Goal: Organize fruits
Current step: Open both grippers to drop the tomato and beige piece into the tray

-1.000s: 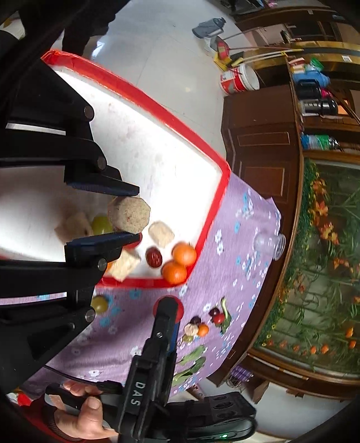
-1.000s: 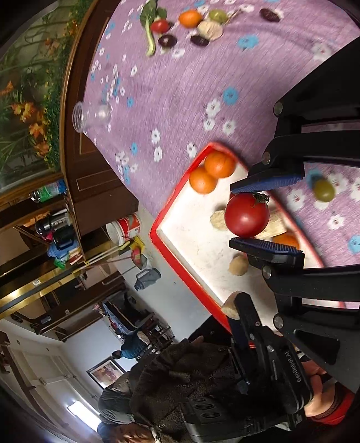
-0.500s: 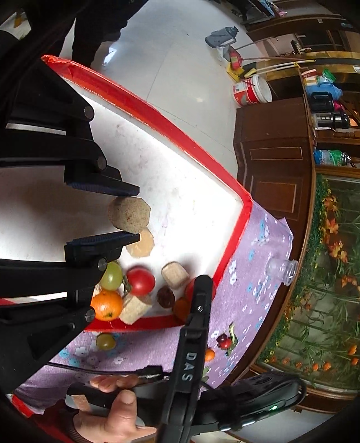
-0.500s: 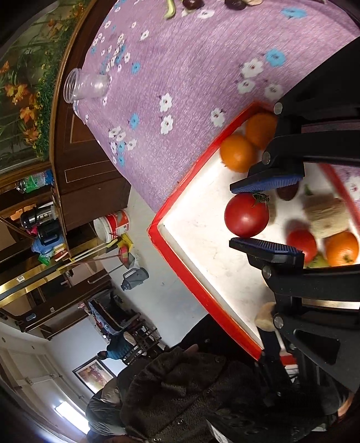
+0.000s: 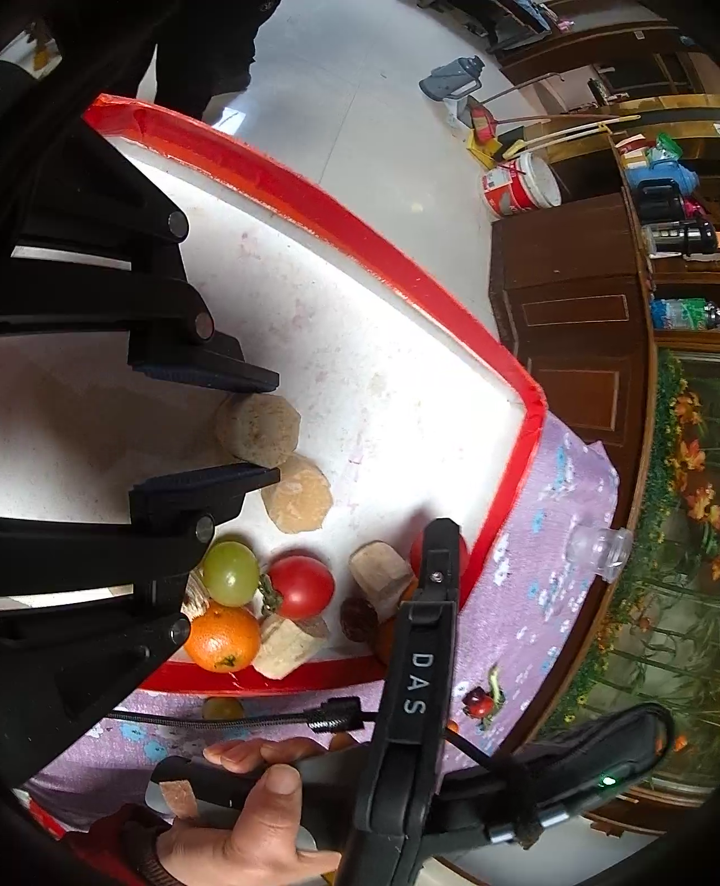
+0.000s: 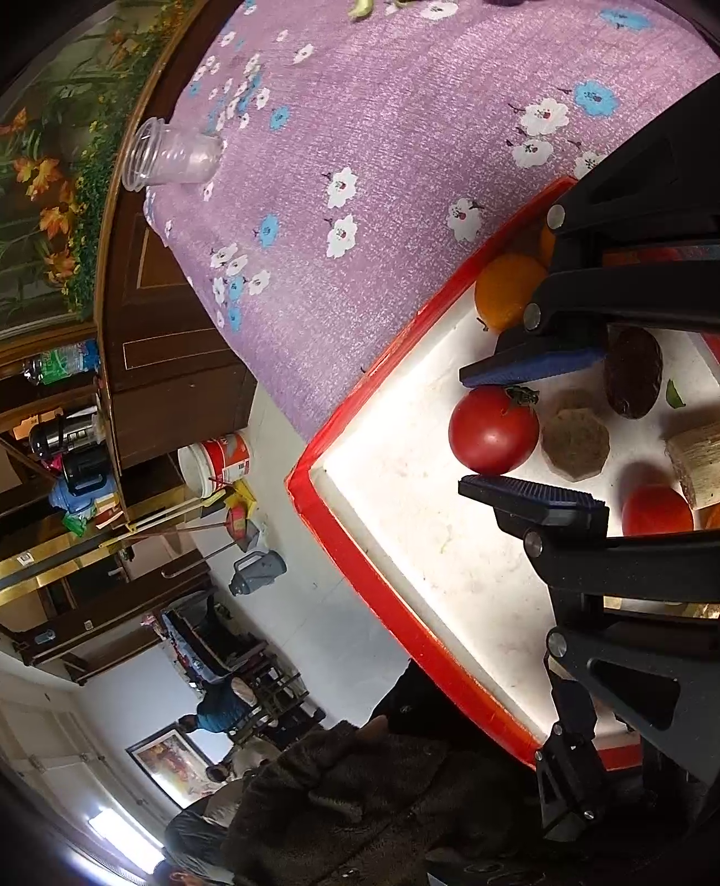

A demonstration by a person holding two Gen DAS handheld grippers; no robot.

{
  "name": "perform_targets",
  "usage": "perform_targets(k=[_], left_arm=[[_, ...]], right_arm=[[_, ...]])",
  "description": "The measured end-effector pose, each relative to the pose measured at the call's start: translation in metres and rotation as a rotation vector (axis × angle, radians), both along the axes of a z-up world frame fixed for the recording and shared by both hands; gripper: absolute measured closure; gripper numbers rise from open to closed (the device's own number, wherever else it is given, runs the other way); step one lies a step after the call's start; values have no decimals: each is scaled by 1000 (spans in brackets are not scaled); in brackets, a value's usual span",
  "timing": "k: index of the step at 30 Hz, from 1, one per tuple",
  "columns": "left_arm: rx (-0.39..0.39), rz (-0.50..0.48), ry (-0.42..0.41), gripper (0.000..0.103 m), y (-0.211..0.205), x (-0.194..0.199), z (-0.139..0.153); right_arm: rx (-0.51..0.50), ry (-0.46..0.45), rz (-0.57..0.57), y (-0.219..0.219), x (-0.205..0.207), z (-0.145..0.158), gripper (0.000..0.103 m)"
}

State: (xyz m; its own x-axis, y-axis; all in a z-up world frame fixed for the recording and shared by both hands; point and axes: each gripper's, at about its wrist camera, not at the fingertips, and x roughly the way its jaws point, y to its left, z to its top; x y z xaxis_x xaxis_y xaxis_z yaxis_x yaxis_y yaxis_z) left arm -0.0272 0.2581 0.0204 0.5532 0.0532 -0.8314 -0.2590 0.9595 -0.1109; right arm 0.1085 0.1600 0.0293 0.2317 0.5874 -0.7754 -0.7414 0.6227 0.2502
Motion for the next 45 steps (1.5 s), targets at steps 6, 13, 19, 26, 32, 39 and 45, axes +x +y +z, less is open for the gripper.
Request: perform_targets(k=[6, 13, 19, 26, 32, 39, 45], left_arm=[[36, -10, 31, 79, -6, 3, 0], [27, -4, 27, 79, -4, 2, -1], [26, 1, 25, 58, -6, 3, 0], [18, -5, 9, 52, -16, -1, 2], [24, 13, -5, 52, -21, -9, 8], [3, 45, -25, 41, -22, -22, 11], [18, 63, -60, 41, -29, -34, 19]], right_arm=[[-26, -24, 13, 4, -5, -2, 70], [-15, -20, 5, 0, -7, 1, 66], [22, -12, 5, -11, -15, 9, 53], [73, -16, -2, -29, -26, 27, 51], [103, -36, -29, -60, -34, 43, 48], [107, -48, -81, -101, -43, 50, 45], [128, -43, -129, -150, -57, 53, 45]])
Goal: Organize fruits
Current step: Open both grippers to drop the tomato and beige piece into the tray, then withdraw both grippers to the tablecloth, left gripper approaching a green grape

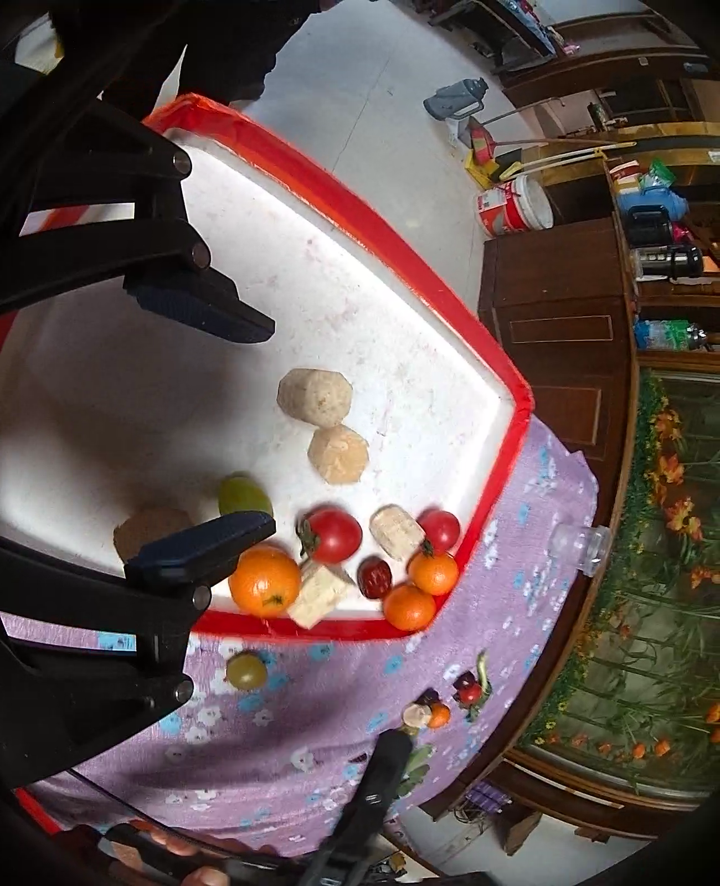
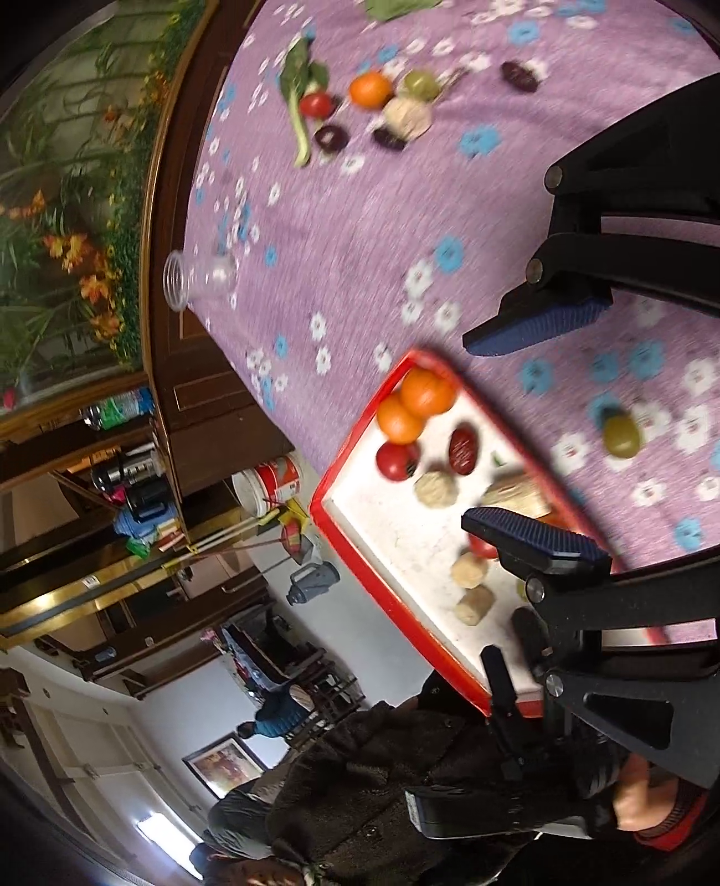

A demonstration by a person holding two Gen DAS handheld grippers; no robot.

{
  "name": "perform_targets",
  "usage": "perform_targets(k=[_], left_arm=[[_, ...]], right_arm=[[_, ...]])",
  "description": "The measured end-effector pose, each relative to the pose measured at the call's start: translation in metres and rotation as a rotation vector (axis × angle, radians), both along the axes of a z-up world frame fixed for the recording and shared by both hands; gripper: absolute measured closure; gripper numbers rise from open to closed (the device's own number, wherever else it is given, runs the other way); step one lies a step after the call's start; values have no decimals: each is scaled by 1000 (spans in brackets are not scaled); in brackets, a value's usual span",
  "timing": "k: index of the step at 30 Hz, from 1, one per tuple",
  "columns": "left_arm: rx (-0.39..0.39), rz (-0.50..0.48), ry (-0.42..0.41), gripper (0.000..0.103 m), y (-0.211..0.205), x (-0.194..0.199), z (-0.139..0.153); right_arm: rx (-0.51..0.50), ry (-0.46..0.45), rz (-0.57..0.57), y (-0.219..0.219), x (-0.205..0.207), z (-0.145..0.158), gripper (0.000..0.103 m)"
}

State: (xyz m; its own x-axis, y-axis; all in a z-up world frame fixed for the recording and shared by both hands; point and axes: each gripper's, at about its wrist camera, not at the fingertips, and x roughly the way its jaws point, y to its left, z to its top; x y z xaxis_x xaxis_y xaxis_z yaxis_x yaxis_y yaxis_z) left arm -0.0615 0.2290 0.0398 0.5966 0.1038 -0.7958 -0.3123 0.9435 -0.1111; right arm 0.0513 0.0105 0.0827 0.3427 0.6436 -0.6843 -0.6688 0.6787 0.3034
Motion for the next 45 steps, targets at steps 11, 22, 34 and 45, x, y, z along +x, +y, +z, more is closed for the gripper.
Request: perform_targets(k=[11, 22, 34, 45], left_arm=[[32, -99, -72, 41, -57, -1, 25], [9, -233, -43, 41, -113, 11, 11], [21, -324, -27, 41, -145, 21, -8], [3, -300, -23, 62, -141, 41, -25]], right_arm=[[23, 17, -119, -100, -7, 7, 44], [0, 2, -249, -186, -3, 9, 44], [-13, 17, -281, -239, -47, -8, 45], [-215, 16, -294, -276, -130, -44, 56]])
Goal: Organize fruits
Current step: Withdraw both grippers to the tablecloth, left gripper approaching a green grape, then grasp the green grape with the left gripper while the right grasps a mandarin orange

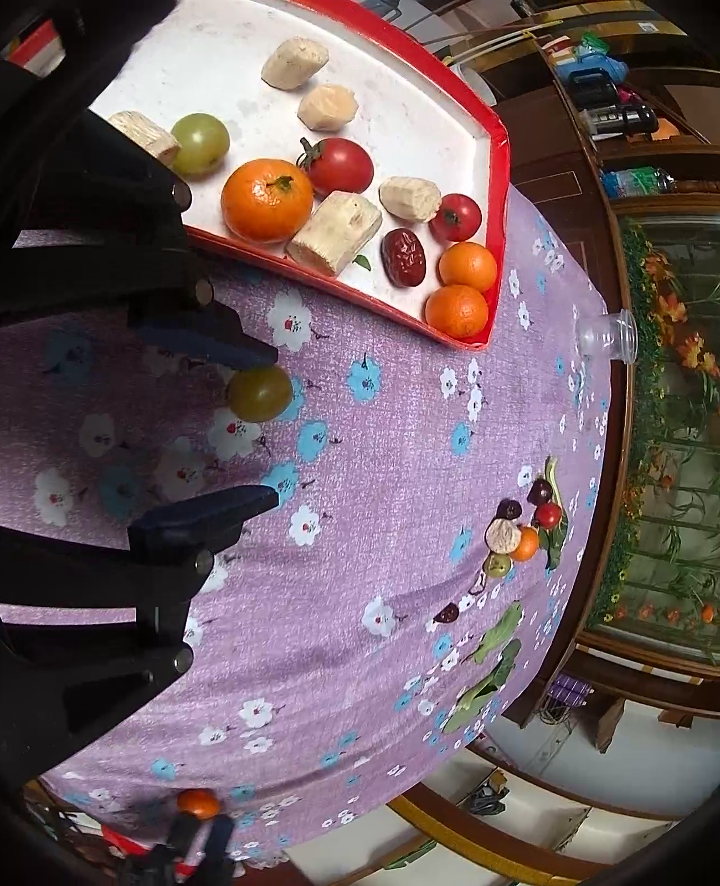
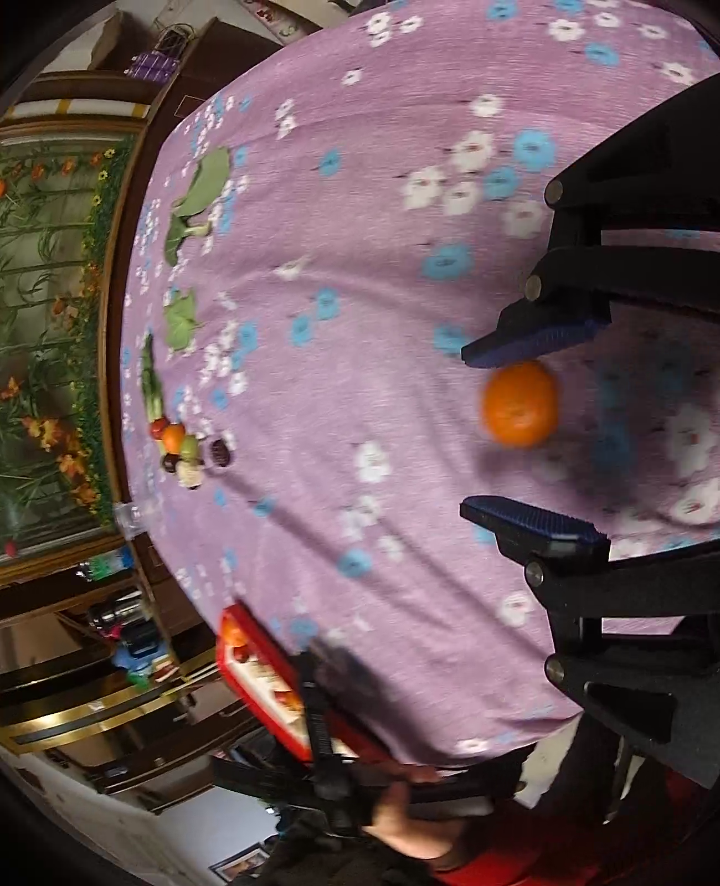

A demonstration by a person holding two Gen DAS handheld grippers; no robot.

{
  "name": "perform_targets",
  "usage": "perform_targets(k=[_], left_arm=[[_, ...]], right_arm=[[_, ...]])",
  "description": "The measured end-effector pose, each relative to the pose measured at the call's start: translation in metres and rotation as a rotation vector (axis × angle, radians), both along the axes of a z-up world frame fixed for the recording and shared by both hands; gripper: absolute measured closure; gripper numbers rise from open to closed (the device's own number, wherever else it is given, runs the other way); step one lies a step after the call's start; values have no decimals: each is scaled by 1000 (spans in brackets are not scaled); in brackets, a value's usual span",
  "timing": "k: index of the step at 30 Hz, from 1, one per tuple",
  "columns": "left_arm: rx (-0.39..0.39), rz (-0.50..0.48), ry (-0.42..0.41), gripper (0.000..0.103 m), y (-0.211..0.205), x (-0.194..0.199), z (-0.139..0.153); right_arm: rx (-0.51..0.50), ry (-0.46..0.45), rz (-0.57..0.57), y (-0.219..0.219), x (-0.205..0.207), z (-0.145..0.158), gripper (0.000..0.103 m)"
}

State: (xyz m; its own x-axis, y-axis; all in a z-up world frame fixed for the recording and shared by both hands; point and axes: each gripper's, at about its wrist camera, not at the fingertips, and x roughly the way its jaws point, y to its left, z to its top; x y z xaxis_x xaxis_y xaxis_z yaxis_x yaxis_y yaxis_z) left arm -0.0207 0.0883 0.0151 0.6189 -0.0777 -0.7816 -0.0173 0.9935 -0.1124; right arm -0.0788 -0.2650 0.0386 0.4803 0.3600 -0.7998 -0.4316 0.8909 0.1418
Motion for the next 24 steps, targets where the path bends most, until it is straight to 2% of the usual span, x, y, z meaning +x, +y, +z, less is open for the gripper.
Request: perform_targets(k=[8, 12, 14, 15, 16, 17, 24], left_arm=[[25, 17, 3, 62, 4, 5, -4], [39, 23, 8, 65, 5, 8, -6], [49, 32, 14, 70, 5, 13, -6], [59, 38, 16, 77, 5, 14, -7], [77, 51, 16, 84, 6, 15, -7], [72, 50, 16, 84, 7, 16, -7], [22, 14, 2, 84, 2, 8, -1]], right_arm=[[-93, -43, -16, 1, -1, -10, 56], [-92, -30, -37, -6, 2, -19, 56], [-91, -37, -39, -8, 2, -20, 61], [-92, -40, -40, -8, 2, -21, 63], [-91, -44, -40, -9, 2, -20, 70], [-85, -46, -43, -10, 2, -20, 75], [-44, -78, -5, 0, 0, -5, 76]])
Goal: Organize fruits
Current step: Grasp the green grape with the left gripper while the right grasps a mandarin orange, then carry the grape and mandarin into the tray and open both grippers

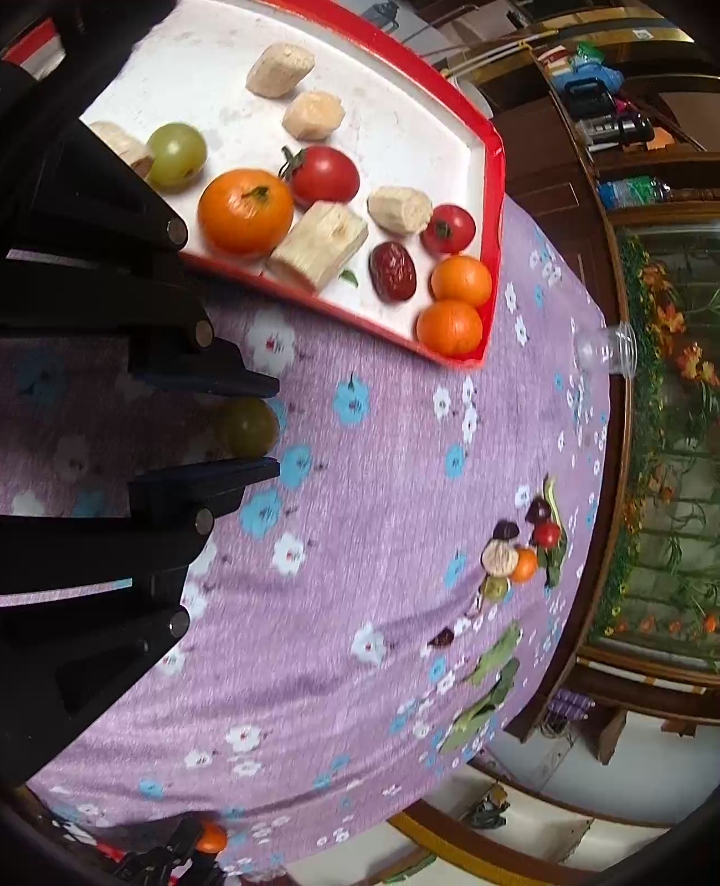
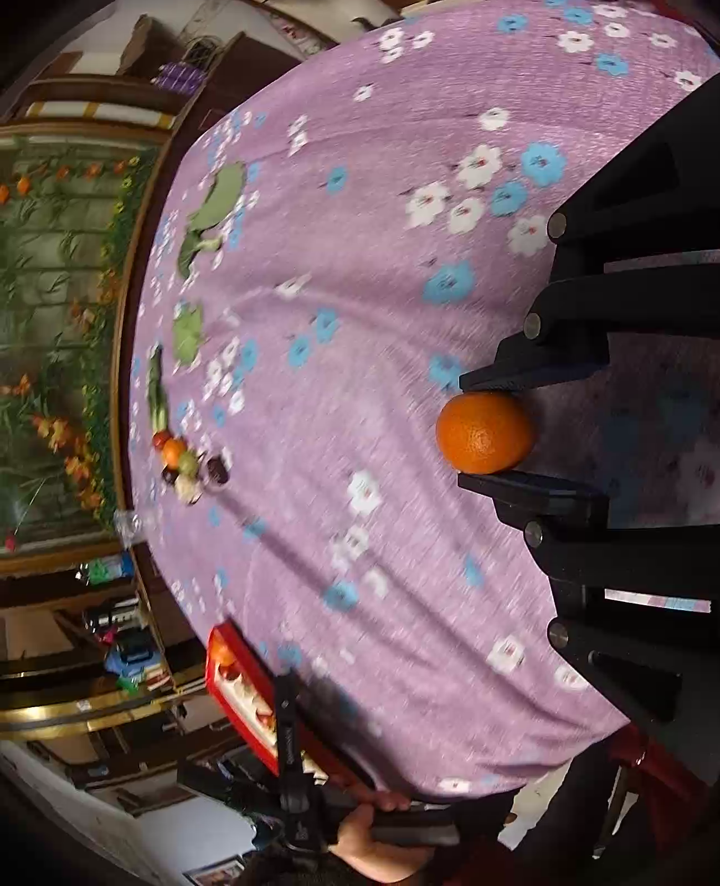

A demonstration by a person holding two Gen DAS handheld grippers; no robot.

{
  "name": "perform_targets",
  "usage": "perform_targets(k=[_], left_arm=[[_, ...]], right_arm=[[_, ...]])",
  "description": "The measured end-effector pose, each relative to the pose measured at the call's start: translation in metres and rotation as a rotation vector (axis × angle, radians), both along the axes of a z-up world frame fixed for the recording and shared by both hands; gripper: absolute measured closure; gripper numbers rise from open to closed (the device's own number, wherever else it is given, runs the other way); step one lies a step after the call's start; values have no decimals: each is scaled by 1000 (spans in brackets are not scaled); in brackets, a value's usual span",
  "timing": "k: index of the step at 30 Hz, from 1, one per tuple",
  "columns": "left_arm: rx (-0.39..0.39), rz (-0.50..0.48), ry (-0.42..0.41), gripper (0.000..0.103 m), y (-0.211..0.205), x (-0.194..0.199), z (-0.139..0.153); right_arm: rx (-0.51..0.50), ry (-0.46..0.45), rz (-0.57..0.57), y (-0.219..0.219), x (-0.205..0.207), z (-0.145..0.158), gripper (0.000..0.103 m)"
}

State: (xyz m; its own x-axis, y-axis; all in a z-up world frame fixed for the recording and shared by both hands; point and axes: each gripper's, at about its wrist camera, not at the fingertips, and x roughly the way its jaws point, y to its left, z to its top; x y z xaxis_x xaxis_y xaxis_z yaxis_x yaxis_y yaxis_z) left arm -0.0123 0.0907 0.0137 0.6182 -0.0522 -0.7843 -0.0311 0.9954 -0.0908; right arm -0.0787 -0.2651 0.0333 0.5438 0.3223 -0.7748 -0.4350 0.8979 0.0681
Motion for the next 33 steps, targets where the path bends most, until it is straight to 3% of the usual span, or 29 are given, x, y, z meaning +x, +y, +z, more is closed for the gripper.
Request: perform_targets(k=[4, 17, 33], left_arm=[[-30, -29, -15, 84, -9, -9, 8], [20, -36, -26, 84, -15, -24, 27], [48, 50, -69, 84, 24, -45, 59]], right_arm=[[36, -14, 41, 19, 8, 13, 76], [140, -57, 188, 104, 21, 40, 76], [189, -58, 305, 170, 32, 61, 76]])
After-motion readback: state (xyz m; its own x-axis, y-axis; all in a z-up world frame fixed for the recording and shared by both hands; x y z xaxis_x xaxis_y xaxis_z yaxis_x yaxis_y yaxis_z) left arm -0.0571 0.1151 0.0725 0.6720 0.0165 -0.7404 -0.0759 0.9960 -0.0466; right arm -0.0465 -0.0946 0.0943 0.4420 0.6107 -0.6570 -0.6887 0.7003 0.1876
